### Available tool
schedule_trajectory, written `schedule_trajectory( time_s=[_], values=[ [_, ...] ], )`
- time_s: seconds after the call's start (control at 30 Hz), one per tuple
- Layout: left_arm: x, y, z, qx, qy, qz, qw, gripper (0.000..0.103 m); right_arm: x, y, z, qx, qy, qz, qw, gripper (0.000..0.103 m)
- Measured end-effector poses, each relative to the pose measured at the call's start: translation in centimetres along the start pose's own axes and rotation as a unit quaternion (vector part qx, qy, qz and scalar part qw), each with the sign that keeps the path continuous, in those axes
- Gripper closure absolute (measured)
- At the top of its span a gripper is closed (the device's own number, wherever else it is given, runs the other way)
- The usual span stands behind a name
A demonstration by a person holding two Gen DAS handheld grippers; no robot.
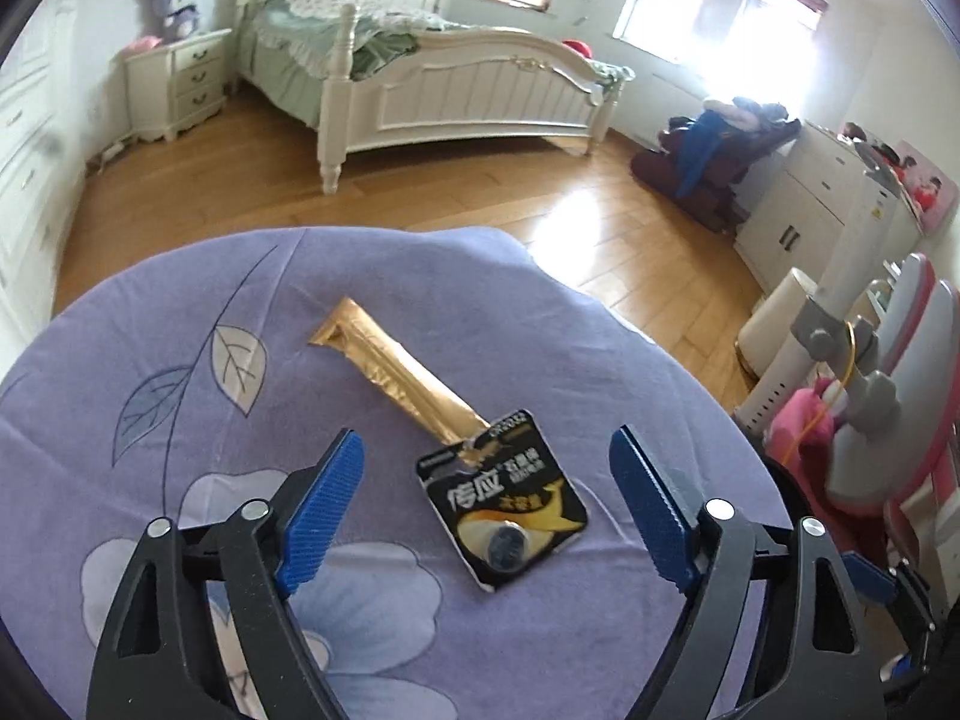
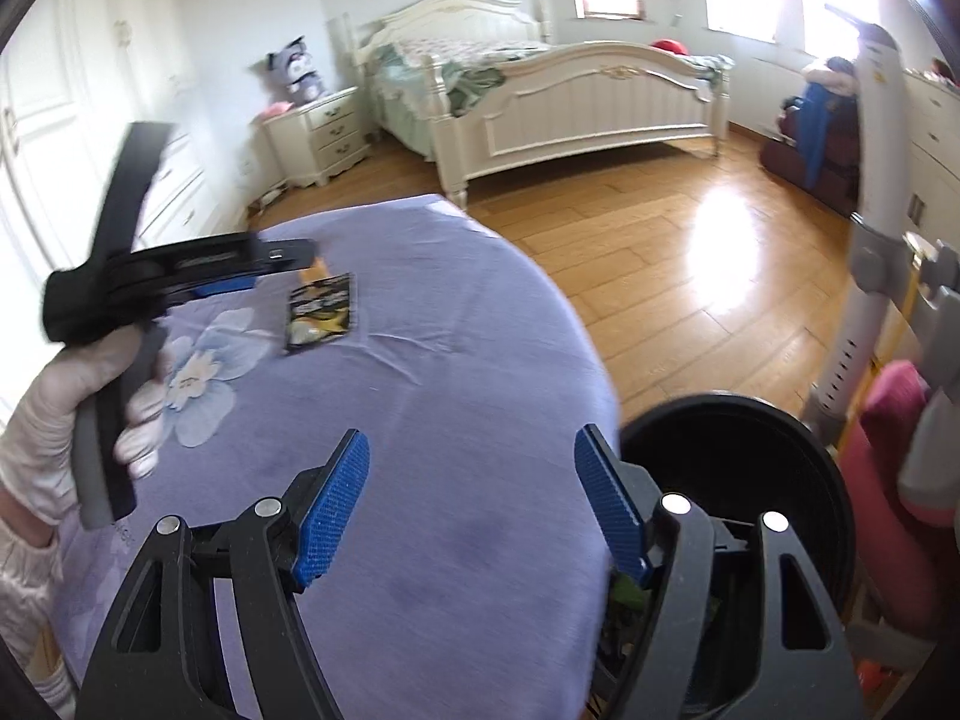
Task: Collect trash
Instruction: 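Grasp the battery card with the right tool while the left tool grasps the gold wrapper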
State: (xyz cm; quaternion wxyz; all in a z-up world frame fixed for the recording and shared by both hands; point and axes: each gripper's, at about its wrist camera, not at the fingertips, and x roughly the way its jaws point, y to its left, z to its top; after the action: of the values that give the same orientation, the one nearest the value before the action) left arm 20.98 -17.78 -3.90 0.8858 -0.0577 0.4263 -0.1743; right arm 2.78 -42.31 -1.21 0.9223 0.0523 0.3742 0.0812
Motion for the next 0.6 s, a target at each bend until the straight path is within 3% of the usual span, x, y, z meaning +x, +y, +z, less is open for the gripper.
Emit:
schedule_trajectory(
  time_s=[0.23, 0.33, 0.4, 0.6],
  values=[
    [3.7, 2.2, 1.8, -0.012, 0.028, -0.002, 0.9995, 0.048, 2.5, 3.7, 2.1, -0.045, 0.016, 0.026, 0.999, 0.032],
    [4.4, 2.5, 2.2, -0.002, 0.015, 0.012, 0.9998, 0.070, 3.7, 4.5, 3.0, -0.056, 0.024, 0.036, 0.997, 0.032],
    [4.7, 3.5, 2.4, -0.008, 0.012, 0.011, 0.9998, 0.095, 4.7, 5.3, 3.7, -0.065, 0.032, 0.043, 0.996, 0.030],
    [3.2, 6.3, 2.2, -0.030, -0.018, -0.008, 0.9993, 0.099, 8.4, 7.4, 5.7, -0.083, 0.061, 0.069, 0.992, 0.026]
  ],
)
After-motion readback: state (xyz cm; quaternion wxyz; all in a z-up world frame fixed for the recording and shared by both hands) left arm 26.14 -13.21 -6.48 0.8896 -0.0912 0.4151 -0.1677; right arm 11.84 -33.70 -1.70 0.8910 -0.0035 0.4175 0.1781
